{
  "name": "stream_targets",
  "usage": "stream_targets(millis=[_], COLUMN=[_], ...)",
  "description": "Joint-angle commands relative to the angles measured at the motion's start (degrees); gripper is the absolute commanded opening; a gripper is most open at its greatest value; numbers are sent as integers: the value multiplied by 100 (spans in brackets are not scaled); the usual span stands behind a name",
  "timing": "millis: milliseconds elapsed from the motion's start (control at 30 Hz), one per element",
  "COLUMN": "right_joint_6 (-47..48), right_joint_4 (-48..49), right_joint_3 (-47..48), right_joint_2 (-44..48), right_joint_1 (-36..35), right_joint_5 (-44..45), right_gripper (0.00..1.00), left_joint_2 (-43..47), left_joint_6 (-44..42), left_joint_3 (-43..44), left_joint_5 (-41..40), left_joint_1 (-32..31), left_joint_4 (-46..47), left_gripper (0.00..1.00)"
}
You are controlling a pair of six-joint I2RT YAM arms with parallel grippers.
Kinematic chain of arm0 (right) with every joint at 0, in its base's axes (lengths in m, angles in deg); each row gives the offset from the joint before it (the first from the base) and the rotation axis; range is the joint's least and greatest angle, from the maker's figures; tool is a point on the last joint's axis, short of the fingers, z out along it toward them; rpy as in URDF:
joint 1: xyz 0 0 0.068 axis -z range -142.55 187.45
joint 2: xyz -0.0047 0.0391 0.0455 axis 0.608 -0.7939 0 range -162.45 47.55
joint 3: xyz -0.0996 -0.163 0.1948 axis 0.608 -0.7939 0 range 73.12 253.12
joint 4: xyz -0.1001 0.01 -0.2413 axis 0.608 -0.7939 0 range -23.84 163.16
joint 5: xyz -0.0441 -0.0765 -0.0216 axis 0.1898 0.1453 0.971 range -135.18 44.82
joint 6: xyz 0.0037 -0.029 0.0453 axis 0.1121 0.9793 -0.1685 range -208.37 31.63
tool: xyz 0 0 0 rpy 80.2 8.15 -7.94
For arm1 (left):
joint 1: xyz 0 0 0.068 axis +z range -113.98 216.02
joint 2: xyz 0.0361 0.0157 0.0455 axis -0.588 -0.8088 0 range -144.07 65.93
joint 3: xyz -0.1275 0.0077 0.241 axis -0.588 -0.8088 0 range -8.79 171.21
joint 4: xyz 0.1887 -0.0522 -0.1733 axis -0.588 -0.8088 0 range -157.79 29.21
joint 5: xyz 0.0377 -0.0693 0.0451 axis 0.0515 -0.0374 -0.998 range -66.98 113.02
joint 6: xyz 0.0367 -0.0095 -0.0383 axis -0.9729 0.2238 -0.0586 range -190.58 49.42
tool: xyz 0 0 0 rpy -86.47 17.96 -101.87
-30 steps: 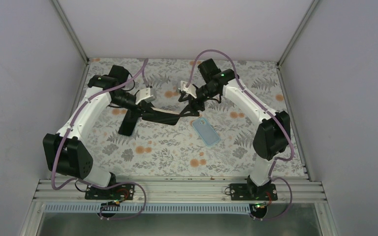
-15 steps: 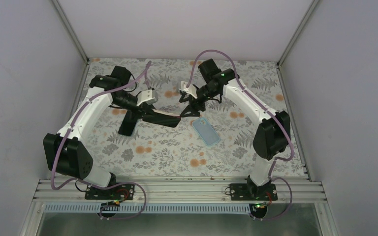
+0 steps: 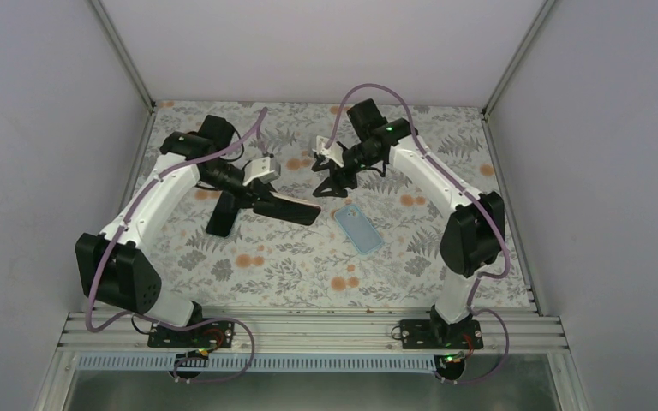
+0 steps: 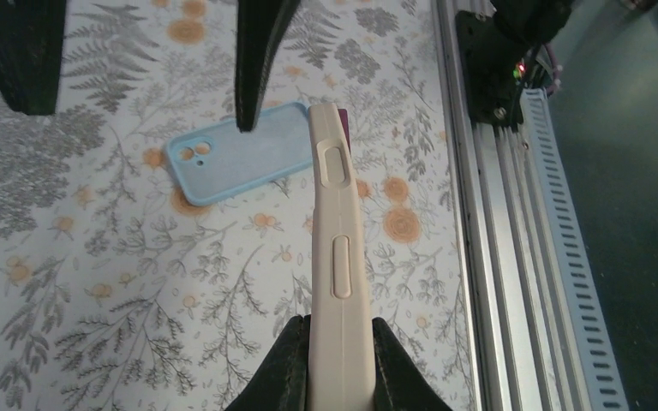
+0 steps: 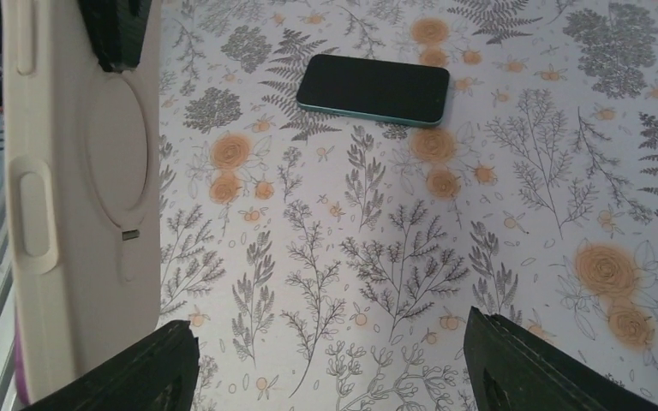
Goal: Take the phone out of the phone case
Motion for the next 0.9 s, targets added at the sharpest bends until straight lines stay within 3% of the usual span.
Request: stream_targets(millis=[0, 633, 867], right_joint_6=[-242, -296, -249], right_joint_4=[458, 509, 380], right_joint_3=[-232, -948, -1016], right_joint_2=[179, 1277, 1222], right_joint_1=[-184, 136, 100], right_joint_5=[121, 111, -22], right_gripper=[79, 83, 82], left_joint_2=[276, 167, 142], left_joint_6=[613, 84, 146], left_joint_3=[171, 171, 209], left_joint_5=[600, 347, 396], left_joint_1=[7, -23, -17], left_joint_4=[690, 250, 298], left_gripper=[2, 2, 2])
